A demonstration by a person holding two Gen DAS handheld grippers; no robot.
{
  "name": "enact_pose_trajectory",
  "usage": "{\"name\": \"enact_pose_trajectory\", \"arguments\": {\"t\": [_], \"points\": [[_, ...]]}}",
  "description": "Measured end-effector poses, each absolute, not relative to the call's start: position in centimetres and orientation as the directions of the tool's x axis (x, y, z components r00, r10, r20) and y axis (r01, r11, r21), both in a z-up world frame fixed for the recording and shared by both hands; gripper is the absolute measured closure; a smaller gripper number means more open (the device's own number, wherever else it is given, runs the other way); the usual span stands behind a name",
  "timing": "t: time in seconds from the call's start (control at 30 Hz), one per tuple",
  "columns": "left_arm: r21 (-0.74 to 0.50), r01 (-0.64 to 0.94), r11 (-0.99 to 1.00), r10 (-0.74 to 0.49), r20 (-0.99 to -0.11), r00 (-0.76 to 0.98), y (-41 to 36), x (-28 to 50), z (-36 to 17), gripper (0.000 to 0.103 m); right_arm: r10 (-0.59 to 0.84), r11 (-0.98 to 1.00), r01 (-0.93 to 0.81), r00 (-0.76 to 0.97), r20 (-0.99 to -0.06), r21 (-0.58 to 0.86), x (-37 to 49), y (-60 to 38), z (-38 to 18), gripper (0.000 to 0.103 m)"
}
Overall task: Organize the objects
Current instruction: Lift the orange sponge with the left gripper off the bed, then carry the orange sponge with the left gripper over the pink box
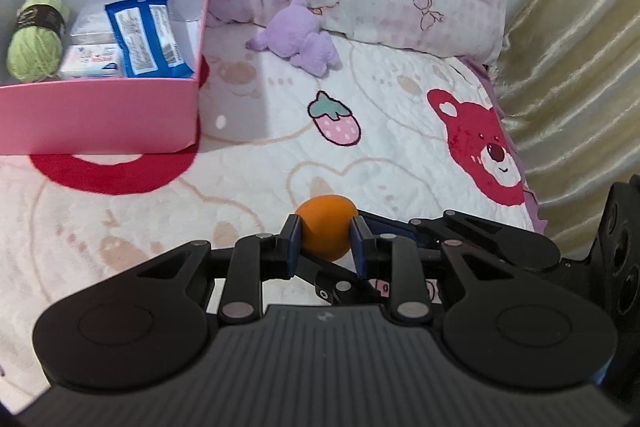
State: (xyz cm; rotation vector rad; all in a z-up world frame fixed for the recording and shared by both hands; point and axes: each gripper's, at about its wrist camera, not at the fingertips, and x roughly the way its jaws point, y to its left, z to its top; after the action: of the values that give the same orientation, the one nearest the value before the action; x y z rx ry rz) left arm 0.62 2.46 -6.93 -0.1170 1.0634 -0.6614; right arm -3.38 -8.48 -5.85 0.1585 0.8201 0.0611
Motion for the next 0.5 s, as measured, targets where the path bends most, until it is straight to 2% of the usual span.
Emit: {"name": "enact_pose_trajectory", "arguments": {"t": [0.3,0.5], "points": [[-0.426,0.404,0.809,-0.556,-0.777,0.295,5.7,0.2,-4.6,0.078,0.159,0.983,-0.033,0.637,-0.754,0.18,-3.0,-6.1,-3.5,0.049],[-0.417,0.406,0.813,-0.554,-0.769,0.32,7.5,-0.3,-3.1,0.078,0.166,0.985,-0.075,0.654,-0.738,0.155,-2.9,-4.3,-2.1,0.049]]}}
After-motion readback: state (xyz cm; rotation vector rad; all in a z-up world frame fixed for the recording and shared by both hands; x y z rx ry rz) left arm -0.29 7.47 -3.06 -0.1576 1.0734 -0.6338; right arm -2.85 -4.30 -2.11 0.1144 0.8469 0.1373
